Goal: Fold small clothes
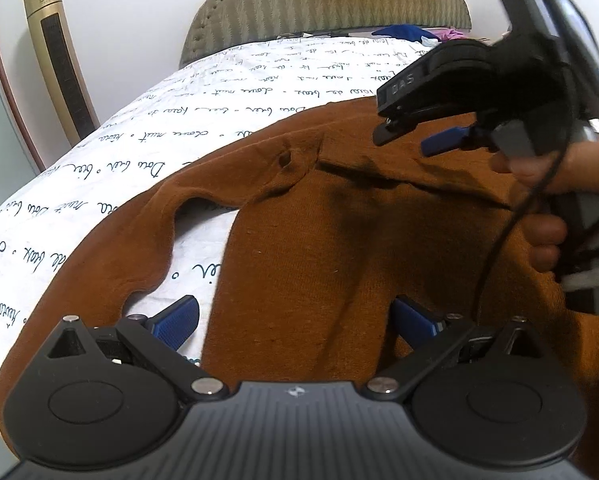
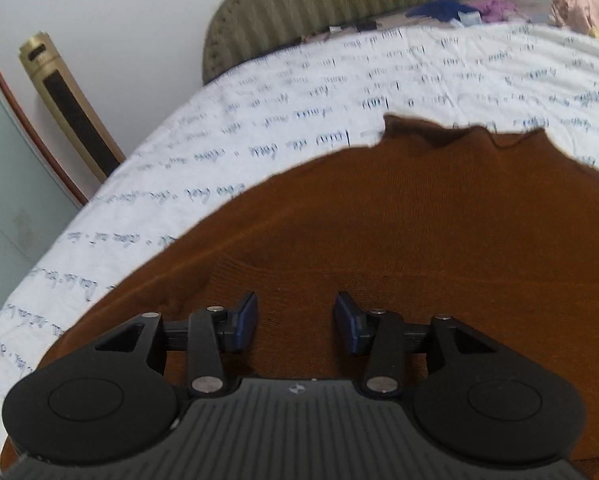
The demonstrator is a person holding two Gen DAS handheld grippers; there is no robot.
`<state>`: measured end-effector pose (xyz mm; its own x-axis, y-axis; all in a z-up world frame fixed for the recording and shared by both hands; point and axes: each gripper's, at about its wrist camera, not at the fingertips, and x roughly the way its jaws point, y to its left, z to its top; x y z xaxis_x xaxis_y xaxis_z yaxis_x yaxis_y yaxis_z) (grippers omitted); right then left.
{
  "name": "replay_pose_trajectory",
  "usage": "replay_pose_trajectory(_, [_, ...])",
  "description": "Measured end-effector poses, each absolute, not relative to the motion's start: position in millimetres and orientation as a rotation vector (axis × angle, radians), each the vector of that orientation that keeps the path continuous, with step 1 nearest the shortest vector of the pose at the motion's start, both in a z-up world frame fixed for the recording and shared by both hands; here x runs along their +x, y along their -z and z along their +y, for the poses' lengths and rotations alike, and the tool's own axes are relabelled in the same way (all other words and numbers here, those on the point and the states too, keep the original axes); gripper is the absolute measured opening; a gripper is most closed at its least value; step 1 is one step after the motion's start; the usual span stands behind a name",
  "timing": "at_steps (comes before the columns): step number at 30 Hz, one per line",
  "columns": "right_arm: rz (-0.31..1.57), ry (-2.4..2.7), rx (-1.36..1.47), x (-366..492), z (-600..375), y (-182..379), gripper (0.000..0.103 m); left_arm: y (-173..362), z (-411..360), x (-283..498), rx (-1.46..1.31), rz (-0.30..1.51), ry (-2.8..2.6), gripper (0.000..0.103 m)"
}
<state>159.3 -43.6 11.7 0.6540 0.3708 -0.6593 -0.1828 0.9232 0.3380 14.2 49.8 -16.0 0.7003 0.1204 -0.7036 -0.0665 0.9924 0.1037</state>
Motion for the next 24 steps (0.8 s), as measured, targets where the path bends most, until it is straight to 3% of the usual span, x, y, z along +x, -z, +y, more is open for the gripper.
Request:
replay_pose_trajectory(2, [0.788,-0.321,0.209,153.5,-43.0,-14.7,0.061,14.8,50.8,13.4,0.07,0.787,-0.111,0.103])
replay_pose_trajectory(8, [0.761,-0.313,0.152,129.5,-48.7,-19.1,0.062,8.9,65.7,2.6,0.022,0.78,-0.17,0.103])
replay_pose_trajectory(13, [0.682,-0.353,0.114,96.0,-48.7,-29.2,0.069,4.6,94.2,-17.4,-0.134,0.769,-0.259,0.103])
replay_pose_trajectory(24, [0.599,-0.444,0.04,42.7,-30.1,-40.1,0.077,32.8,201.5,-72.7,-0.951,0.617,-0.288,0.103])
